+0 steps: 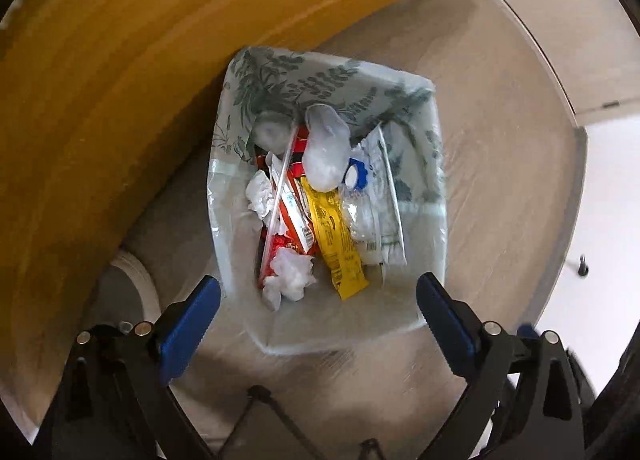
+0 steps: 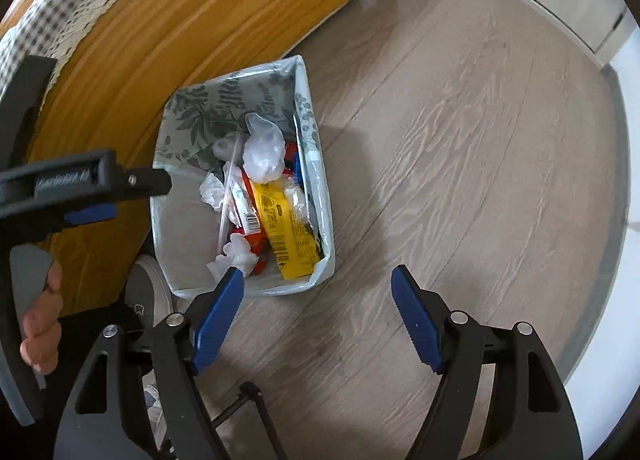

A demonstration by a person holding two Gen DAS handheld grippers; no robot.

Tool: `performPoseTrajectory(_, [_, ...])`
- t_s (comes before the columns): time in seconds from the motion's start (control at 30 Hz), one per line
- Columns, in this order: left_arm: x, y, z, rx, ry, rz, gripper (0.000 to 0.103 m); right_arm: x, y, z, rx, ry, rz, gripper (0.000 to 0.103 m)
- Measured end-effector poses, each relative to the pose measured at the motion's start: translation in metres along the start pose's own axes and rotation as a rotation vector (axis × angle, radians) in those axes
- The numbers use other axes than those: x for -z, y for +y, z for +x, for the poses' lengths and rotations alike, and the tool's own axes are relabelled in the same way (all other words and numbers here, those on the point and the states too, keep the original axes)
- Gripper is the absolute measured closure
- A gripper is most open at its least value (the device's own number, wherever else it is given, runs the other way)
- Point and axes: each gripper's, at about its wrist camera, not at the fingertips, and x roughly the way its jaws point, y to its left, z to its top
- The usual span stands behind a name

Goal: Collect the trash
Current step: 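Open both tools over the wastebasket to drop cap and bag, then move both open tools from the wastebasket back to the bed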

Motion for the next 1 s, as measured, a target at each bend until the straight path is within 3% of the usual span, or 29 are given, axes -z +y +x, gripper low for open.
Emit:
performPoseTrajectory(0.17, [0.02,-0.003,-0.033,0.058,-0.046,-0.01,0.008,-0.001,-0.001,-0.01,0.052,-0.003,0.004,0.03])
performPoseTrajectory(0.3, [0.036,-0.004,-0.065,0.009,-0.117,0.014,0.008,-0.003,0.003,-0.028,0.101,-0.021,-0.001,0.03])
performPoseTrajectory(0.37, [0.046,-0.006,-0.098,-0.078,-0.233,0.036,0.008,-0.005,0.007,-0.045,0.121,-0.052,-0.009,0.03])
performPoseTrajectory(0.4, [0.051,-0.004,-0.115,-0.086,-0.291,0.038,0.008,-0.007,0.01,-0.055,0.128,-0.075,-0.013,0.03])
performPoseTrajectory(0.57, [0.095,0.037,-0.22,0.019,-0.584,-0.056,0.008,-0.02,0.039,-0.113,0.166,-0.222,-0.051,0.03])
performPoseTrajectory(0.77, [0.127,0.104,-0.318,-0.027,-0.793,-0.081,0.008,-0.029,0.12,-0.181,0.093,-0.435,-0.125,0.03])
performPoseTrajectory(0.87, [0.137,0.145,-0.353,-0.104,-0.875,-0.099,0.007,-0.024,0.183,-0.205,0.023,-0.526,-0.221,0.02])
performPoseTrajectory(1.0, [0.146,0.216,-0.379,-0.213,-0.927,-0.218,0.007,-0.011,0.274,-0.219,-0.065,-0.64,-0.372,0.02])
